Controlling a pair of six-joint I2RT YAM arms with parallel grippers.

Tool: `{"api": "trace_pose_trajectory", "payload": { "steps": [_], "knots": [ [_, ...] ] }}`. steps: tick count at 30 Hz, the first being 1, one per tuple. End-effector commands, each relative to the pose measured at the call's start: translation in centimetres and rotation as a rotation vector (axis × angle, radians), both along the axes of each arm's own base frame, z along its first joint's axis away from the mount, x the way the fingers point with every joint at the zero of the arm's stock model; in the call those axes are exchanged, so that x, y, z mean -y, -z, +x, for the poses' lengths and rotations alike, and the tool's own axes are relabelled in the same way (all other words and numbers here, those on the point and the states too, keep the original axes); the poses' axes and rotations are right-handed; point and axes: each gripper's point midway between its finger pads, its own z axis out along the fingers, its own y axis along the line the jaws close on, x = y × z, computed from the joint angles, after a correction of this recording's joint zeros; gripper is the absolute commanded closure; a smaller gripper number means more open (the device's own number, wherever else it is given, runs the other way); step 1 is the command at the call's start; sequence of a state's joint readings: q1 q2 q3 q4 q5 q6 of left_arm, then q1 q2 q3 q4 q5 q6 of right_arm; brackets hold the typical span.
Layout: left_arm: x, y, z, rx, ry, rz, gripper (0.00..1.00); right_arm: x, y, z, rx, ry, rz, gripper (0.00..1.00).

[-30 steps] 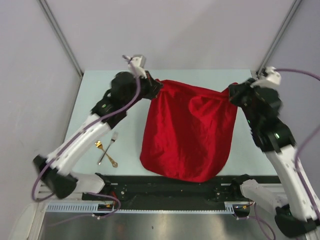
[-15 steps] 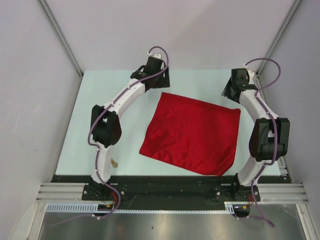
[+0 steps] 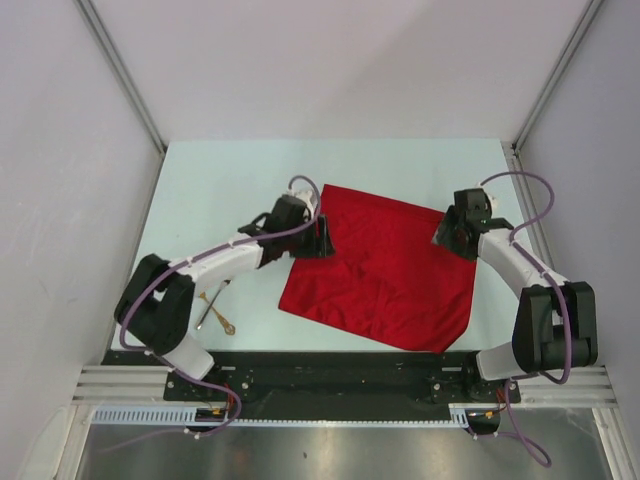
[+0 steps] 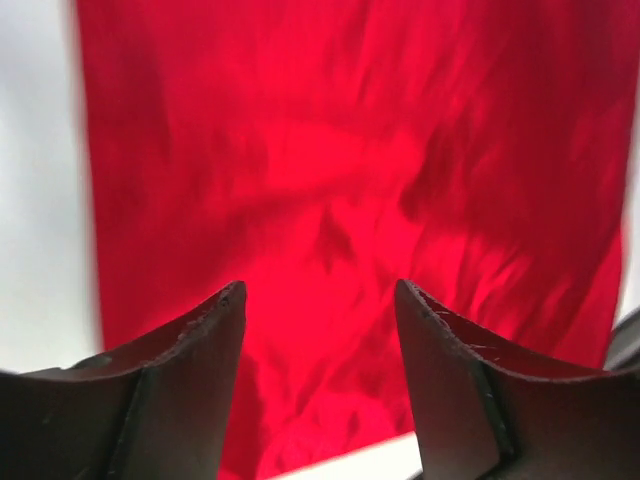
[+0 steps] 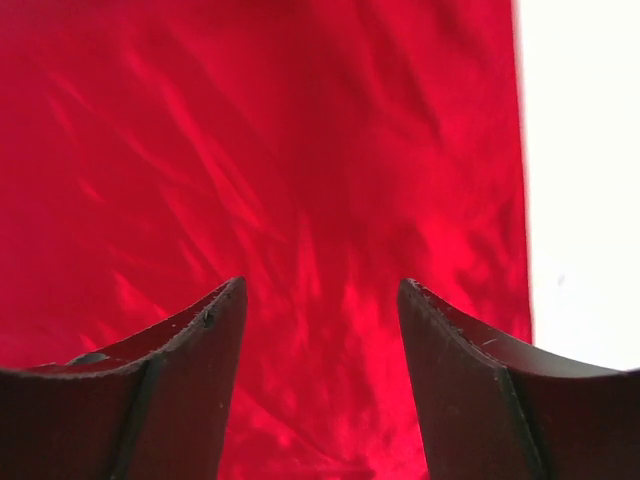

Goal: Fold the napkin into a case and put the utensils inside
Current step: Flatten out the crumpled napkin at the center of the board, then smooth out the napkin at the center of the board.

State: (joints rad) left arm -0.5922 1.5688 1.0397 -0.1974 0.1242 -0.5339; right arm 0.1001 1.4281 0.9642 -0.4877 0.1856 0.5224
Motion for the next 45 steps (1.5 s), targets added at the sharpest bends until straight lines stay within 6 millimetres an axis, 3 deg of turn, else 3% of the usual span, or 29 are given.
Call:
{"api": "trace_pose_trajectory", "payload": {
  "steps": [1, 4, 6, 8, 10, 12, 13, 18, 19, 24, 25, 26, 27, 28, 31, 32, 34, 36, 38, 39, 40, 42, 43, 45],
  "knots": [
    [1.9, 3.2, -2.6, -0.088, 0.031, -0.071, 0.35, -0.9, 1.3, 0.0, 0.027, -0.001, 0.032, 0.34],
    [-0.5, 6.3, -4.0, -0.138, -0.046, 0.0, 0.37, -0.6, 1.9, 1.3, 0.047, 0.01, 0.015, 0.36],
    [-1.4, 6.3, -4.6, -0.133, -0.084, 0.001, 0.39, -0.6, 2.3, 2.7, 0.065, 0.02, 0.018, 0.38],
    [-2.9, 7.8, -5.8, -0.152, -0.12, 0.035, 0.39, -0.8, 1.6, 4.5, 0.112, 0.031, 0.03, 0.41],
    [-4.0, 8.4, -7.0, -0.171, -0.148, 0.039, 0.39, -0.9, 2.6, 5.7, 0.1, 0.029, 0.026, 0.44],
    [-3.8, 8.4, -7.6, -0.173, -0.138, 0.012, 0.4, -1.2, 1.9, 7.6, 0.128, 0.019, 0.012, 0.45],
    [-3.9, 8.6, -8.0, -0.181, -0.13, 0.008, 0.4, -1.0, 3.1, 8.1, 0.098, 0.018, -0.001, 0.46],
    [-3.1, 8.1, -8.3, -0.177, -0.103, -0.008, 0.4, -1.2, 3.3, 11.2, 0.12, 0.003, -0.108, 0.48],
    [-3.0, 8.0, -8.3, -0.174, -0.1, -0.012, 0.4, -1.3, 4.7, 11.5, 0.094, 0.002, -0.12, 0.48],
    [-2.7, 8.1, -8.3, -0.173, -0.082, -0.013, 0.4, -1.2, 5.7, 14.7, 0.101, 0.019, -0.139, 0.48],
    [-2.8, 8.3, -8.5, -0.175, -0.081, -0.008, 0.4, -1.2, 4.3, 16.7, 0.16, 0.033, -0.129, 0.48],
    [-2.9, 8.5, -8.6, -0.174, -0.078, -0.001, 0.4, -1.0, 4.8, 17.6, 0.165, 0.041, -0.128, 0.48],
    [-3.0, 8.6, -8.6, -0.173, -0.079, 0.002, 0.4, -0.4, 4.0, 18.9, 0.193, 0.057, -0.133, 0.47],
    [-3.1, 8.7, -8.6, -0.171, -0.077, 0.009, 0.4, -0.3, 1.3, 21.2, 0.258, 0.069, -0.132, 0.47],
    [-2.8, 8.2, -8.6, -0.161, -0.053, 0.004, 0.4, 0.1, 0.8, 24.6, 0.283, 0.043, -0.139, 0.45],
    [-2.6, 7.8, -8.6, -0.149, -0.037, -0.004, 0.4, -0.3, -3.2, 27.0, 0.358, 0.043, -0.132, 0.44],
    [-1.8, 6.1, -8.1, -0.112, -0.015, -0.046, 0.4, -1.1, -2.9, 26.6, 0.276, 0.013, -0.131, 0.41],
    [-0.8, 4.1, -7.4, -0.077, 0.01, -0.09, 0.39, -2.6, -5.4, 26.1, 0.288, -0.019, -0.106, 0.38],
    [0.7, 1.4, -6.2, -0.035, 0.03, -0.146, 0.35, -3.8, -6.3, 24.2, 0.259, -0.036, -0.121, 0.36],
    [1.1, 0.9, -5.7, -0.031, 0.029, -0.157, 0.34, -4.0, -4.7, 22.6, 0.21, -0.045, -0.125, 0.33],
    [2.0, -0.6, -4.5, -0.008, 0.032, -0.182, 0.34, -5.0, -6.8, 21.7, 0.254, -0.058, -0.1, 0.32],
    [3.2, -2.3, -3.1, 0.012, 0.036, -0.211, 0.35, -7.6, -5.2, 20.0, 0.226, -0.161, -0.012, 0.32],
    [3.4, -2.0, -2.5, -0.014, 0.018, -0.22, 0.36, -9.3, -5.5, 19.0, 0.226, -0.191, 0.001, 0.32],
    [4.3, -3.2, -2.0, -0.008, 0.034, -0.275, 0.38, -11.4, -4.3, 17.9, 0.205, -0.223, -0.016, 0.33]
  ]
}}
